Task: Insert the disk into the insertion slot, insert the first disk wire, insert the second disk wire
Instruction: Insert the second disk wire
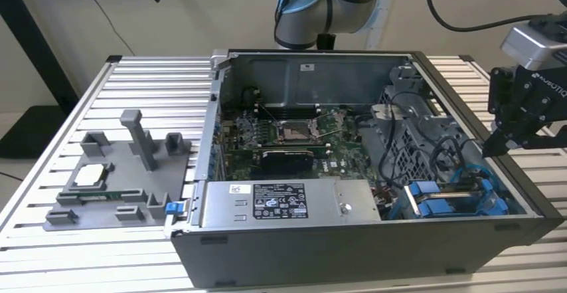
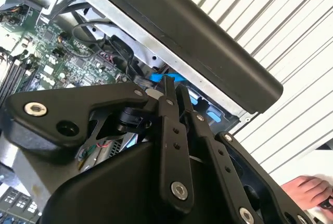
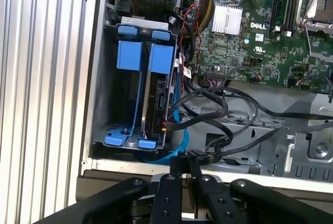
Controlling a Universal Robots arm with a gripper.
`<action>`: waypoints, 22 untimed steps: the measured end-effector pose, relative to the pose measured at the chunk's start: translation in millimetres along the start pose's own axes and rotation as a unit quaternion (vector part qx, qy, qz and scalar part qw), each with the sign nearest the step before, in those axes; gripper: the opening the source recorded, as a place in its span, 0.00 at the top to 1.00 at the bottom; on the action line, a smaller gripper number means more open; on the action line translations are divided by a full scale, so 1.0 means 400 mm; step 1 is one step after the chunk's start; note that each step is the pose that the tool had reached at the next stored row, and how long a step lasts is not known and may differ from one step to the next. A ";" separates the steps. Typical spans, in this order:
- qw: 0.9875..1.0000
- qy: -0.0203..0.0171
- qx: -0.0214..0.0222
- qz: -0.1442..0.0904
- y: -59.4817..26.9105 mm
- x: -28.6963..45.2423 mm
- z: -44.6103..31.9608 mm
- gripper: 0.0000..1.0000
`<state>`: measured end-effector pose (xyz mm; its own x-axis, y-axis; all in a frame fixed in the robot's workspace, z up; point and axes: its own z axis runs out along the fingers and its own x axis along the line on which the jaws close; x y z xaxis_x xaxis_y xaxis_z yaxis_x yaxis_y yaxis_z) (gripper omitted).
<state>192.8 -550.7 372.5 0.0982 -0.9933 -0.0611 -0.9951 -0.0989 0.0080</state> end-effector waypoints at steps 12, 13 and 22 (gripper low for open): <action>1.000 0.000 0.000 0.000 0.000 0.001 0.000 1.00; 1.000 0.000 0.000 0.000 0.000 0.001 0.000 1.00; 1.000 0.000 0.000 0.000 0.000 0.000 -0.005 1.00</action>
<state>192.7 -551.0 374.4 0.0983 -0.9933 -0.0611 -0.9951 -0.0990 0.0080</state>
